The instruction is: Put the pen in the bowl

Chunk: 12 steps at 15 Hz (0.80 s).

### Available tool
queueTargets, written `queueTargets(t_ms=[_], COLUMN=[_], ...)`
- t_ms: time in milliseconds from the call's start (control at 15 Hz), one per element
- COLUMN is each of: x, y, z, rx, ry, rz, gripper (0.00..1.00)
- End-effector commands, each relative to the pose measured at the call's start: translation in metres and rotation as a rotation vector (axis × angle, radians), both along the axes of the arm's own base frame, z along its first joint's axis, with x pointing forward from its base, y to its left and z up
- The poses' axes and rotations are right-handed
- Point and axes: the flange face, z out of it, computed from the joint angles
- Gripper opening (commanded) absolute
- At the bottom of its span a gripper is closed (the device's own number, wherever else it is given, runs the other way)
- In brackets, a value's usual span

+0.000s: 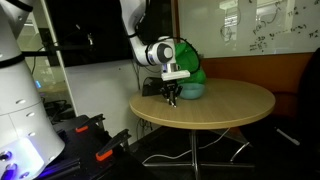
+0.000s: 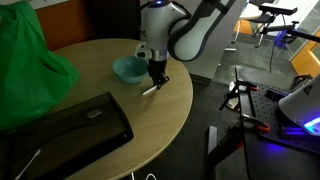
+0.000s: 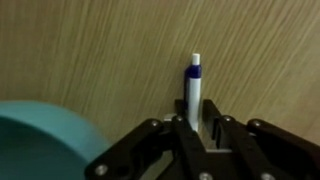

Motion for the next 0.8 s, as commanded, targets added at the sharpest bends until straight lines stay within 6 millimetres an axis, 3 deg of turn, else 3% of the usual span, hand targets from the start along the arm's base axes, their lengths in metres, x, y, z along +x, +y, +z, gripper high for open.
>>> queueTargets(t_ms=[0, 400, 733], x=[0.001, -0.003, 0.002], y=[-0.001, 0.008, 0.017], z=[0.004, 0.026, 0.082], rx=[-0.005, 0.015, -0.016], ry=[0.019, 0.025, -0.012], rz=[0.013, 0.056, 0.113], gripper=[0.0, 0.04, 0.04])
